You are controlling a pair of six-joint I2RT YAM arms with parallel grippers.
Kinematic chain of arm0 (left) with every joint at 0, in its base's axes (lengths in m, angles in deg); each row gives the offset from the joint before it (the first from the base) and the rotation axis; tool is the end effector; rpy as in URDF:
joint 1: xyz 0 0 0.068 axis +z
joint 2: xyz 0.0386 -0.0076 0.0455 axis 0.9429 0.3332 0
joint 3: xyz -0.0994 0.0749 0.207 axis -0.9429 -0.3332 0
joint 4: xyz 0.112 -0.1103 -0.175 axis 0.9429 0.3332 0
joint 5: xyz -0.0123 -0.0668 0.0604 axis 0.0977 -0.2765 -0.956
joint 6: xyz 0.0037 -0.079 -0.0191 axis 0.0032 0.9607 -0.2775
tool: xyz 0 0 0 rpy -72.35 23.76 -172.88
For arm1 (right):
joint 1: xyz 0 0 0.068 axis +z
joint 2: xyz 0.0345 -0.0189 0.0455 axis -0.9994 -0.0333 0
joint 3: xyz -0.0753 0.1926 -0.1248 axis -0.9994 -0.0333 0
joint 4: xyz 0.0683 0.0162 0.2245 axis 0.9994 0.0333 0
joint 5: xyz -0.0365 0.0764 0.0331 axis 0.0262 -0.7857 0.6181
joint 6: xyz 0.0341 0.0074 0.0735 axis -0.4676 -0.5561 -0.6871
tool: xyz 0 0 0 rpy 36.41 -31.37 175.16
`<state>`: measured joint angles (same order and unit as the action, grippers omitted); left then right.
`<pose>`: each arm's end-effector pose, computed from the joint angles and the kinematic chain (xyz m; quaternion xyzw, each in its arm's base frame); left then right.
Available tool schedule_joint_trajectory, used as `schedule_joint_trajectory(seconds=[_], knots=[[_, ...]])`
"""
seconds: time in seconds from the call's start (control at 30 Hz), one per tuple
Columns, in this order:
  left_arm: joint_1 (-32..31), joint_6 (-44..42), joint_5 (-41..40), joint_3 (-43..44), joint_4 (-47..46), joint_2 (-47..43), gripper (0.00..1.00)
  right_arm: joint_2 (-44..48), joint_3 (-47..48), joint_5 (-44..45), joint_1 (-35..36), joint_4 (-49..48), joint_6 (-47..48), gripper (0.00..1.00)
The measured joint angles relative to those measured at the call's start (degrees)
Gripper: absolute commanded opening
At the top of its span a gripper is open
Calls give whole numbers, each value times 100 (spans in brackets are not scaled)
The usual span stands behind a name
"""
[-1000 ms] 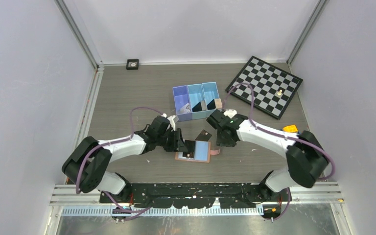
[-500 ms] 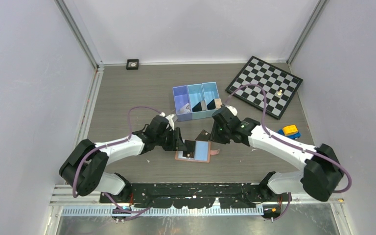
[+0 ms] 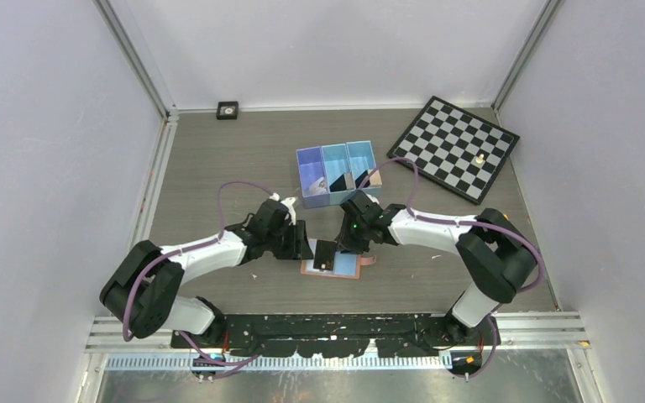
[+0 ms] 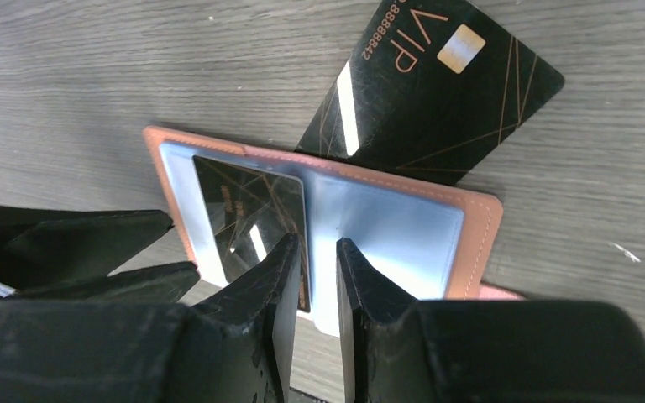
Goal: Put the credit cards into the card holder
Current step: Insert the credit card into the card holder.
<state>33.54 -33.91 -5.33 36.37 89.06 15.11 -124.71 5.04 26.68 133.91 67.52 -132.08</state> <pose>0.1972 -0.1691 0.1181 0.0399 0.9353 -0.2892 0.1998 0.2104 0.2206 0.1220 0.0811 0.9601 0.2201 0.1525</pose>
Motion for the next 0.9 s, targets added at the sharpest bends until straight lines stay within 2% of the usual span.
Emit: schedule_joint_trajectory(seconds=[0.27, 0.67, 0.9], knots=[[52, -24, 4, 0, -13, -7, 43, -435, 168, -127, 114, -310, -116, 27], [118, -15, 109, -11, -140, 131, 42, -621, 267, -203, 243, -503, -208, 14], [142, -13, 146, -13, -195, 186, 40, -645, 286, -199, 297, -498, -234, 14]])
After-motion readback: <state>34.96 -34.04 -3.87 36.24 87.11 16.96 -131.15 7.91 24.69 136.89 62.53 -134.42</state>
